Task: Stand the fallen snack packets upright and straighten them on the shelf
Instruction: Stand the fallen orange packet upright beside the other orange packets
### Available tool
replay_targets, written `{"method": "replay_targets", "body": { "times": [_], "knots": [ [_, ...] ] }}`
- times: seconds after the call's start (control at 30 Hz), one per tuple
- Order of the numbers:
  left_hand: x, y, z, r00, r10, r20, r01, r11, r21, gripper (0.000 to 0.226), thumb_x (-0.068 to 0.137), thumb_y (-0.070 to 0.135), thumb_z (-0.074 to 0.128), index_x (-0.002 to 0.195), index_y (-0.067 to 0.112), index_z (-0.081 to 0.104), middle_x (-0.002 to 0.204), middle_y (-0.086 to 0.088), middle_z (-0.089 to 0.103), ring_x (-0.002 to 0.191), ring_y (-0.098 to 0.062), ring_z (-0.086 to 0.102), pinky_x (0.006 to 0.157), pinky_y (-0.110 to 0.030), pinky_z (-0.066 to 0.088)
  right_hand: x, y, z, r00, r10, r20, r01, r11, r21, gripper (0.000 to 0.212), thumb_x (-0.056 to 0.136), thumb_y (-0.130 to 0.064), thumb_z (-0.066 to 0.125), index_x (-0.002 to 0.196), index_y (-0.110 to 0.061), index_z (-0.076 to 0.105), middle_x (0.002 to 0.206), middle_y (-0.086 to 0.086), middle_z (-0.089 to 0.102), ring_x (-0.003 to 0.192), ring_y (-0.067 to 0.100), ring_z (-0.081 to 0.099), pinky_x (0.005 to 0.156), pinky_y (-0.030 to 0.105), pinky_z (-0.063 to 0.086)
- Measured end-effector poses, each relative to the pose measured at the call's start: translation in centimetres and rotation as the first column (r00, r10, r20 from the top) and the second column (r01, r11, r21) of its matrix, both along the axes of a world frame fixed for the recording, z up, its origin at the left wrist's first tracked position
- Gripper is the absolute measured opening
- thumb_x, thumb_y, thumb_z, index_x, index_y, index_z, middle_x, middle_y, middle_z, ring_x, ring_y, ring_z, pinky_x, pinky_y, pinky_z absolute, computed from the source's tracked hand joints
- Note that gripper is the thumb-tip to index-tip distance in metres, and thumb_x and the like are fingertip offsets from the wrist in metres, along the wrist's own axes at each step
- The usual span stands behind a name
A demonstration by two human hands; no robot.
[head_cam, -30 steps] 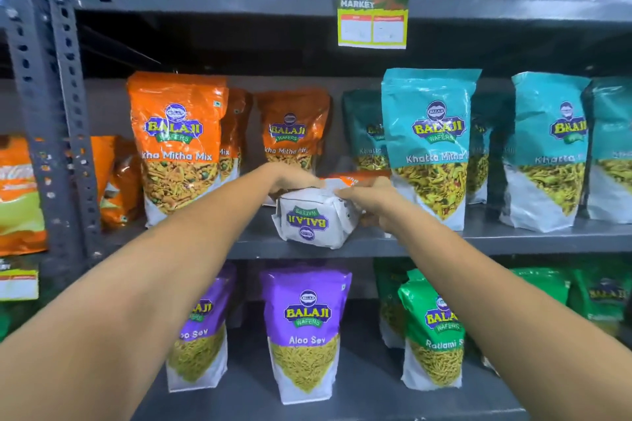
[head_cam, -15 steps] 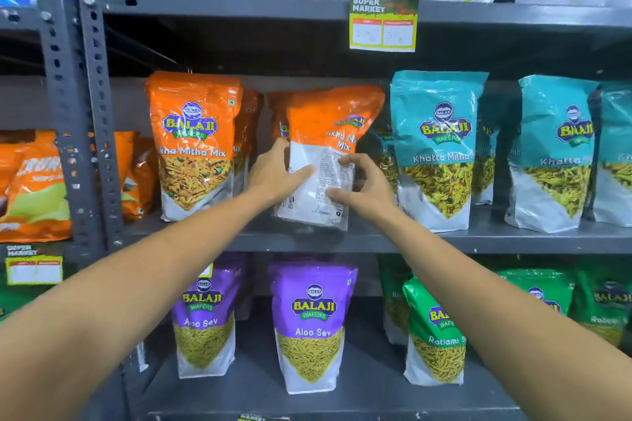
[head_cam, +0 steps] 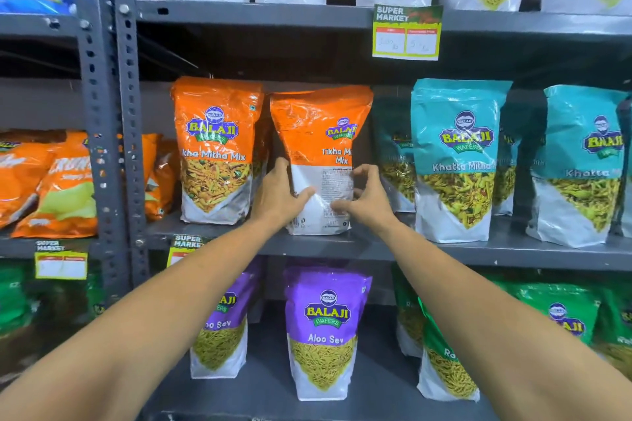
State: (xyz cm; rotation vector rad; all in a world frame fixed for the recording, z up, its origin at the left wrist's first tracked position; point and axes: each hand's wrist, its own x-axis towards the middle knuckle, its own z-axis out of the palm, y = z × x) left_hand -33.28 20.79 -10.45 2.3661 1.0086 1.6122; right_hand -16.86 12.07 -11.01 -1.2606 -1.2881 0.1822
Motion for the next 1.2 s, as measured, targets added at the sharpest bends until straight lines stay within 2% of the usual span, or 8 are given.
{"method": "replay_targets", "body": {
  "times": [0.2, 0.33, 0.47, 0.63, 0.77, 1.0, 1.1, 1.2],
  "knots": [
    [-0.1, 0.3, -0.1, 0.997, -0.006, 0.076, 0.005, 1.0, 0.025, 0.049, 0.072, 0.027, 0.078, 0.086, 0.019, 0.032, 0.086, -0.001, 0.043, 0.074, -0.022, 0.043, 0.058, -0.029, 0.028, -0.1, 1.0, 0.6, 0.927, 0.098, -0.361, -0.094, 0.995, 0.031, 0.016, 0.094, -0.026, 0.049, 0.107, -0.017, 0.053, 0.104, 0.003, 0.063, 0.091, 0.017, 0.059, 0.074, 0.026, 0.048],
    [0.0, 0.6, 0.2, 1.0, 0.008, -0.006, -0.008, 1.0, 0.007, 0.014, 0.083, 0.011, 0.062, 0.096, 0.017, 0.061, 0.091, -0.003, 0.06, 0.086, -0.026, 0.059, 0.065, -0.029, 0.039, -0.7, 1.6, 1.1, 0.948, 0.099, -0.304, -0.107, 0.994, -0.011, 0.033, 0.094, -0.013, 0.035, 0.09, -0.018, 0.067, 0.08, 0.001, 0.068, 0.067, 0.014, 0.058, 0.056, 0.024, 0.048],
    [-0.1, 0.2, 0.9, 0.999, 0.002, 0.052, 0.009, 0.979, -0.204, 0.025, 0.089, 0.031, 0.042, 0.091, 0.025, 0.066, 0.097, -0.005, 0.069, 0.092, -0.029, 0.061, 0.066, -0.029, 0.037, -0.3, 2.1, 1.0, 0.99, -0.043, -0.131, 0.042, 0.999, -0.01, 0.016, 0.09, -0.005, 0.054, 0.096, -0.012, 0.067, 0.09, 0.005, 0.068, 0.077, 0.011, 0.058, 0.068, 0.02, 0.049],
    [-0.1, 0.3, 1.3, 0.986, -0.156, 0.049, 0.162, 0.88, -0.447, 0.082, 0.07, 0.087, 0.031, 0.115, 0.024, 0.059, 0.114, -0.003, 0.063, 0.103, -0.026, 0.057, 0.086, -0.035, 0.042, -0.7, 2.7, 0.6, 0.978, 0.007, -0.207, -0.001, 1.0, 0.029, 0.018, 0.08, -0.002, 0.069, 0.085, -0.017, 0.06, 0.092, 0.005, 0.062, 0.084, 0.014, 0.058, 0.067, 0.017, 0.048],
    [0.1, 0.9, 1.5, 0.983, -0.186, 0.01, 0.165, 0.845, -0.509, 0.124, 0.047, 0.083, 0.065, 0.142, 0.012, 0.028, 0.145, -0.007, 0.045, 0.13, -0.028, 0.046, 0.096, -0.035, 0.04, -0.8, 2.7, 1.4, 0.966, 0.001, -0.258, -0.024, 0.996, -0.085, 0.079, 0.069, -0.016, 0.082, 0.133, -0.011, 0.036, 0.118, 0.002, 0.047, 0.104, 0.017, 0.054, 0.084, 0.033, 0.053],
    [-1.2, 3.3, 1.6, 0.743, -0.592, 0.312, 0.64, 0.493, -0.589, 0.048, 0.078, 0.018, 0.074, 0.122, 0.018, 0.056, 0.117, 0.001, 0.067, 0.108, -0.011, 0.062, 0.087, -0.021, 0.048, 0.0, 2.1, 1.9, 0.831, 0.268, -0.488, -0.345, 0.936, -0.074, 0.042, 0.082, -0.005, 0.067, 0.121, 0.0, 0.052, 0.085, 0.004, 0.066, 0.065, 0.013, 0.055, 0.056, 0.023, 0.052],
    [-1.5, 3.8, 2.0, 0.747, -0.58, 0.324, 0.641, 0.501, -0.581, 0.042, 0.08, 0.017, 0.072, 0.119, 0.021, 0.057, 0.106, 0.009, 0.068, 0.101, -0.007, 0.061, 0.075, -0.015, 0.045, 0.0, 1.9, 2.0, 0.866, 0.241, -0.439, -0.31, 0.946, -0.092, 0.03, 0.079, -0.006, 0.071, 0.106, -0.008, 0.059, 0.09, 0.006, 0.067, 0.066, 0.013, 0.06, 0.057, 0.027, 0.049],
    [-1.6, 4.2, 2.0, 0.804, -0.465, 0.369, 0.594, 0.613, -0.521, 0.049, 0.078, 0.017, 0.074, 0.121, 0.021, 0.05, 0.11, 0.004, 0.061, 0.11, -0.017, 0.056, 0.087, -0.024, 0.042, 0.0, 1.6, 2.3, 0.906, 0.187, -0.38, -0.24, 0.966, -0.096, 0.02, 0.076, -0.009, 0.074, 0.093, -0.012, 0.063, 0.083, 0.006, 0.066, 0.044, 0.004, 0.054, 0.042, 0.023, 0.045]
  ]
}}
